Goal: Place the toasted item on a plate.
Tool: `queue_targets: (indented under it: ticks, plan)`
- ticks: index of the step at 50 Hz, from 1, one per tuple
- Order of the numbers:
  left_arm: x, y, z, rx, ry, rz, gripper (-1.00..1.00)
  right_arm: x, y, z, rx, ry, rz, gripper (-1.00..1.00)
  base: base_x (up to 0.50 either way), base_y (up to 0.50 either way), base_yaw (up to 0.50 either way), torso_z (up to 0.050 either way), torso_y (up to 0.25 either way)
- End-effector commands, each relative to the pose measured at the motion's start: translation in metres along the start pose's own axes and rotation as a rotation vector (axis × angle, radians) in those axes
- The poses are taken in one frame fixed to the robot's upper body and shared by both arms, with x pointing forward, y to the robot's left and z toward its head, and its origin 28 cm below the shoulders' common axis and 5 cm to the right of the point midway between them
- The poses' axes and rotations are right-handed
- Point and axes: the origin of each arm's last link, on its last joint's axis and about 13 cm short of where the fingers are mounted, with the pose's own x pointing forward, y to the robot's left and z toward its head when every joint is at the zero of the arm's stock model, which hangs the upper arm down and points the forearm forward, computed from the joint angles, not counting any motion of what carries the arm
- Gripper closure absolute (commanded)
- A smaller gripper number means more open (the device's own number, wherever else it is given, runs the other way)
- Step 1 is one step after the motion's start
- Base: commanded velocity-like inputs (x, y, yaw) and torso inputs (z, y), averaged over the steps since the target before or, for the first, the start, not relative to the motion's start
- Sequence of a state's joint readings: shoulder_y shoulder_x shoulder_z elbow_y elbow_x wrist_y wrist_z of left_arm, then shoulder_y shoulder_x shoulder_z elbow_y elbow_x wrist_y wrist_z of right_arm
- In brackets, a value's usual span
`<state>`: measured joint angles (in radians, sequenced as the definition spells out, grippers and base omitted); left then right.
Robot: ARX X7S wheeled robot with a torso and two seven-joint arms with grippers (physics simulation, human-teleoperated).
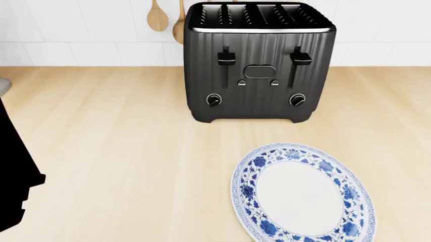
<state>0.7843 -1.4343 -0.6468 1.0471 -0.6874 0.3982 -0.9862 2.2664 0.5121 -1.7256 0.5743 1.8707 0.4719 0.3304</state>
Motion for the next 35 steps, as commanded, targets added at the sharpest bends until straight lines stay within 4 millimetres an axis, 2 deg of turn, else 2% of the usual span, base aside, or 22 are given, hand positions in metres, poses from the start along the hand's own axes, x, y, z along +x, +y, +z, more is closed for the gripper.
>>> queue_targets:
  ticks: [1,20,35]
  plan:
    - [0.001,0.000,0.000,0.003,0.000,0.000,-1.00,-0.032,-0.008,-0.012,-0.033,-0.083,0.060,1.00,0.00,0.00,0.00,0.000,0.000]
    - [0.002,-0.002,-0.001,0.005,0.005,-0.006,-1.00,-0.110,-0.025,-0.068,0.135,-0.225,0.142,1.00,0.00,0.00,0.00,0.000,0.000]
    - [0.002,-0.003,-0.001,0.002,0.005,-0.007,-1.00,-0.152,-0.027,-0.112,0.328,-0.298,0.186,1.00,0.00,0.00,0.00,0.000,0.000]
